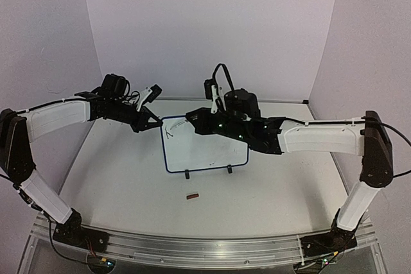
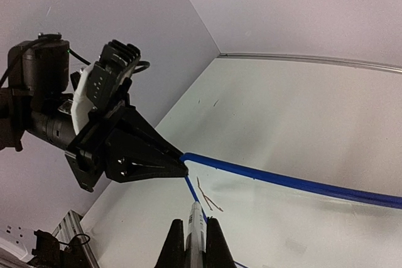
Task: Write a sentence on the whiteboard
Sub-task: Write on the whiteboard with the whiteboard marker without the cap.
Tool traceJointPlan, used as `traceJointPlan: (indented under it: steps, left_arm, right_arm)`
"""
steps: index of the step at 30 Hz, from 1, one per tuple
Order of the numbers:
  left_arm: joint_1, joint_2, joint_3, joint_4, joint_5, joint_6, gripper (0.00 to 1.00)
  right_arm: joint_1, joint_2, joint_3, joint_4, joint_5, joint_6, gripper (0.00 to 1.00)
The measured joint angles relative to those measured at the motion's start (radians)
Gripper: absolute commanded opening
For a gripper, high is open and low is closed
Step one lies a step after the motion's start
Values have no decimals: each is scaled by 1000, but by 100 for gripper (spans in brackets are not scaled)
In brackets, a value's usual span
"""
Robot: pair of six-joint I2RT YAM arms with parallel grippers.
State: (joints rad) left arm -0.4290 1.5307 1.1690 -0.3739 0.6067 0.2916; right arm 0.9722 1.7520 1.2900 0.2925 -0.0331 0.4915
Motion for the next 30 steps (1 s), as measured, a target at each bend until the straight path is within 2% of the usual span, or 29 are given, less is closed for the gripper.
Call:
traceJointPlan:
  steps: [30]
  left_arm:
    - [-4, 0, 0, 1, -7, 0, 0]
  right_arm:
    - [0, 33, 27, 7, 74, -13, 0]
